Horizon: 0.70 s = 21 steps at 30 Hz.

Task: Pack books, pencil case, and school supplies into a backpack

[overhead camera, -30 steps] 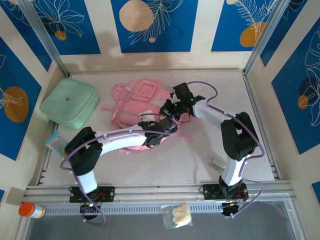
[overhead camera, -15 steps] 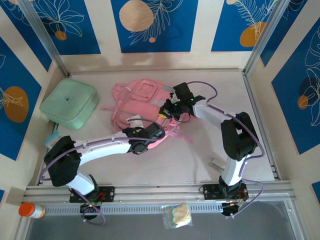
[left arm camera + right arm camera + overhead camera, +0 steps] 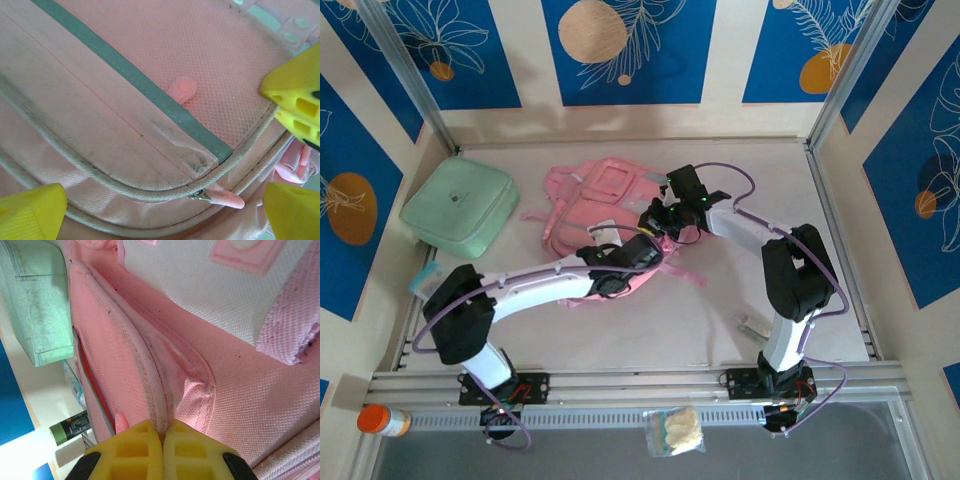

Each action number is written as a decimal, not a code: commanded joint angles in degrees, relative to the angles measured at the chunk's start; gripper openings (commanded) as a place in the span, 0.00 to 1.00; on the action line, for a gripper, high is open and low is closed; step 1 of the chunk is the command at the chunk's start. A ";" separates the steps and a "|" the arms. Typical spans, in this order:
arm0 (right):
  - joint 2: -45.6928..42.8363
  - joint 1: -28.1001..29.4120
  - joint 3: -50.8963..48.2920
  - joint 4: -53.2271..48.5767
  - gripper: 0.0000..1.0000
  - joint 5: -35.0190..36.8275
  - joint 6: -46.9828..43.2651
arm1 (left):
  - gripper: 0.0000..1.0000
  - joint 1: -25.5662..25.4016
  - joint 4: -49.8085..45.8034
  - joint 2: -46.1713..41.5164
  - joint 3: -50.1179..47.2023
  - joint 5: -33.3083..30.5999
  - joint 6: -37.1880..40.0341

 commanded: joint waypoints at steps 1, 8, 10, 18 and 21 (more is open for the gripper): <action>-0.69 -0.19 2.51 1.70 0.00 -2.43 0.48 | 0.99 0.10 -1.95 3.02 2.66 -0.77 -3.33; -0.45 0.01 3.41 1.45 0.00 -2.29 0.37 | 0.91 1.11 -5.51 8.09 6.34 -1.24 -4.47; -0.47 -0.02 4.35 0.22 0.00 -1.64 -0.55 | 0.82 1.07 -5.53 7.88 6.15 -1.23 -3.69; -0.56 -0.33 5.31 -0.77 0.00 -0.95 -1.93 | 0.49 1.16 -2.48 3.09 0.37 -1.83 1.70; 0.00 -0.31 5.49 -0.39 0.00 -1.48 -1.60 | 0.34 1.29 2.13 1.93 -1.22 -0.15 5.57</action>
